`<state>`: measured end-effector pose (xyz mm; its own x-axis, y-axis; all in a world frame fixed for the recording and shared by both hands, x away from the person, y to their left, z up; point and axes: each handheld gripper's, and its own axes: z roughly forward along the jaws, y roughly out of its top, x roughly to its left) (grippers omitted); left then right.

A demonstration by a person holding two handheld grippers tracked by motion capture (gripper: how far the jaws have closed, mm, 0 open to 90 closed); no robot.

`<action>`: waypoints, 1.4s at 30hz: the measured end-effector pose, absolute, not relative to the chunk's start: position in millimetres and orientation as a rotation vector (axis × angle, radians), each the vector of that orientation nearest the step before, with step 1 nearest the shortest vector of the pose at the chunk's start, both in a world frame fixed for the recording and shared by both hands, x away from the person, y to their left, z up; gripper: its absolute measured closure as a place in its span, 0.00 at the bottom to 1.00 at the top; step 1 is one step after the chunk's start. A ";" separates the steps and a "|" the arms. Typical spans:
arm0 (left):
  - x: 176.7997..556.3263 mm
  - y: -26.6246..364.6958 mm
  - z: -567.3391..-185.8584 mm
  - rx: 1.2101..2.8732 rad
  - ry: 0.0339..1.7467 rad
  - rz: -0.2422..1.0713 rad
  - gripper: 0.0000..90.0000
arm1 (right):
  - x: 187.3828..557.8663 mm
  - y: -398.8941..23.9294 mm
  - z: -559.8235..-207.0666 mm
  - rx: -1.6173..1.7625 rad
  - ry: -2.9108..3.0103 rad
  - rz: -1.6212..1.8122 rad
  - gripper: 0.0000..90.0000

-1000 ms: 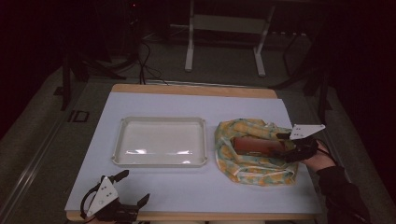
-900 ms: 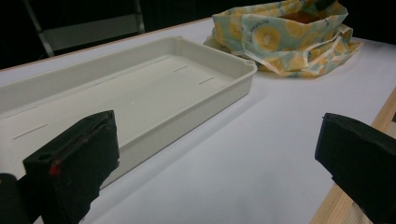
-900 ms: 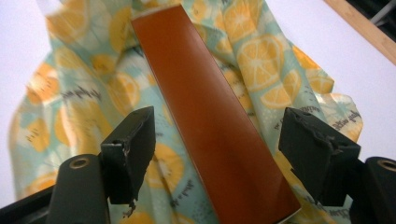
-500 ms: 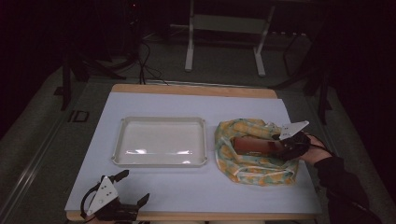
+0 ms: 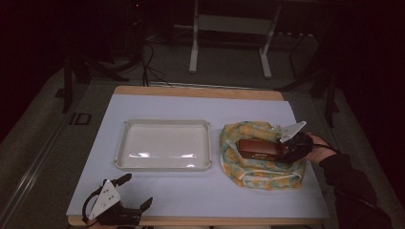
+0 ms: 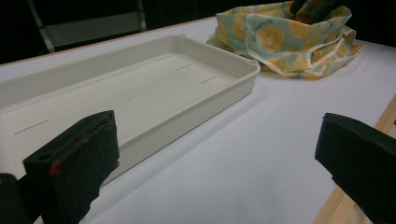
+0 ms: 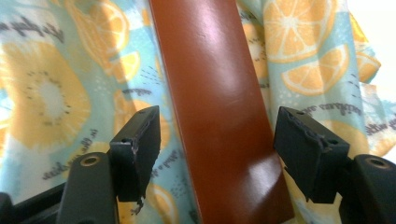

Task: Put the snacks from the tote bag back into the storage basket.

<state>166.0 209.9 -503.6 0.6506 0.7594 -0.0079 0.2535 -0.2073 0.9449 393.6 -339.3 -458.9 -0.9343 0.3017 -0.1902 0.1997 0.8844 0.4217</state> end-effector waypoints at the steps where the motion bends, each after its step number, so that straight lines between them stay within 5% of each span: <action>1: 166.0 210.0 -503.5 1.764 0.818 0.572 0.00 | 395.8 -339.6 -458.3 0.374 2.811 0.553 0.35; 18: 167.0 211.3 -504.3 1.768 0.827 0.568 0.00 | 399.9 -332.9 -464.3 0.256 2.901 0.426 0.46; 42: 166.3 210.5 -503.7 1.767 0.820 0.571 0.00 | 393.1 -342.6 -442.4 0.262 2.912 0.508 0.48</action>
